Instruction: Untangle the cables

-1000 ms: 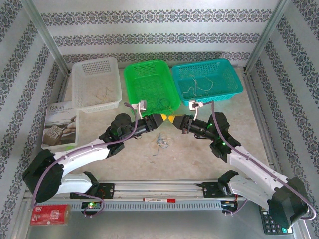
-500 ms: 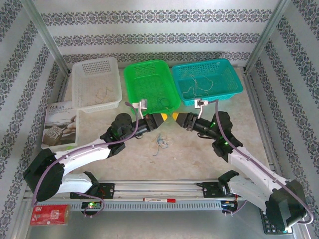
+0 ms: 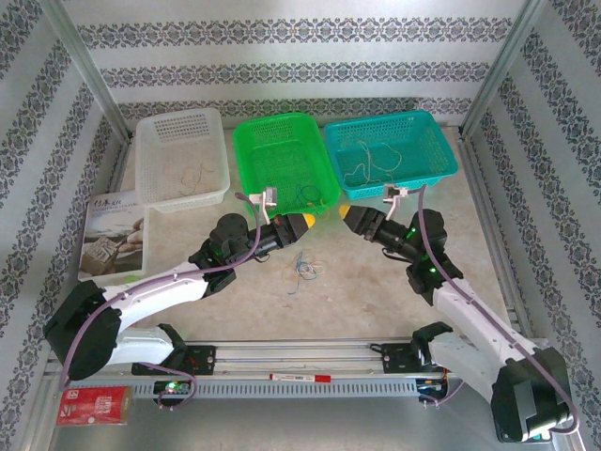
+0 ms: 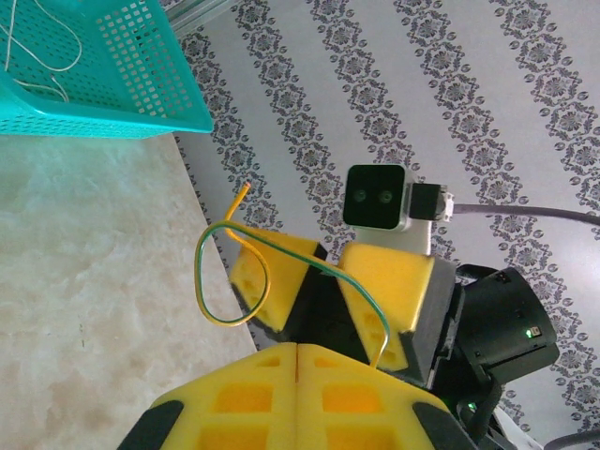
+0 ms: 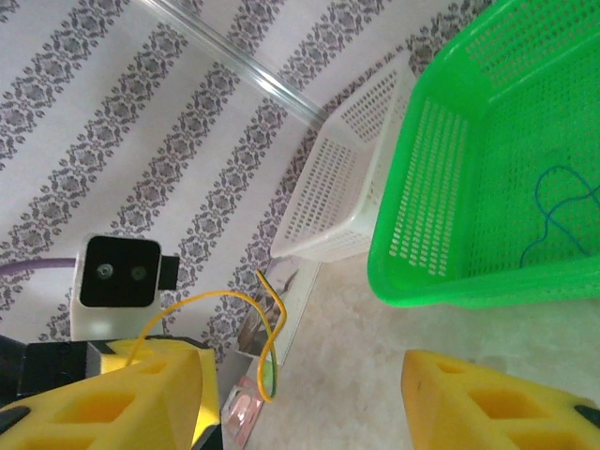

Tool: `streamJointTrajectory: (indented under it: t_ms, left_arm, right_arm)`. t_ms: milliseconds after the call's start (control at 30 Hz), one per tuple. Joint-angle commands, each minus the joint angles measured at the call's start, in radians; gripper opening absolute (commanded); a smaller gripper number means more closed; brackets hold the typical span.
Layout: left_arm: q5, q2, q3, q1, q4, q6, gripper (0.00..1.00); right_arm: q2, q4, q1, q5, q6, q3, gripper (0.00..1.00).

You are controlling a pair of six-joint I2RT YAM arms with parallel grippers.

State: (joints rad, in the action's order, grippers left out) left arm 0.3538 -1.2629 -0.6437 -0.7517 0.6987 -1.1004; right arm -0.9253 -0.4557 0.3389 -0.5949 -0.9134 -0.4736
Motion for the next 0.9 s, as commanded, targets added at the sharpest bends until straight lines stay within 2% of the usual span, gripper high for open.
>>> streamJointTrajectory:
  t_ms: [0,267,467,600,767,867]
  left_arm:
    - [-0.006,0.020,-0.031,-0.014,0.049,0.019,0.00]
    - [-0.004,0.023,-0.032,-0.015,0.051,0.018,0.00]
    - [-0.004,0.030,-0.027,-0.017,0.050,0.017,0.00]
    - [-0.004,0.036,-0.021,-0.018,0.050,0.018,0.00]
    - [-0.004,0.039,-0.017,-0.019,0.052,0.016,0.00]
    - [-0.010,0.046,-0.011,-0.018,0.053,0.016,0.00]
  right_arm:
    - [-0.030,-0.042,0.036,0.001,0.022,-0.027,0.58]
    - [-0.114,-0.067,0.115,0.024,0.046,-0.071,0.56]
    - [-0.157,-0.080,0.116,0.044,0.054,-0.087,0.52]
    - [-0.183,-0.095,0.095,0.041,0.048,-0.101,0.36]
    - [-0.200,-0.121,0.070,0.032,0.039,-0.106,0.01]
    - [-0.189,-0.119,0.035,0.054,0.039,-0.086,0.00]
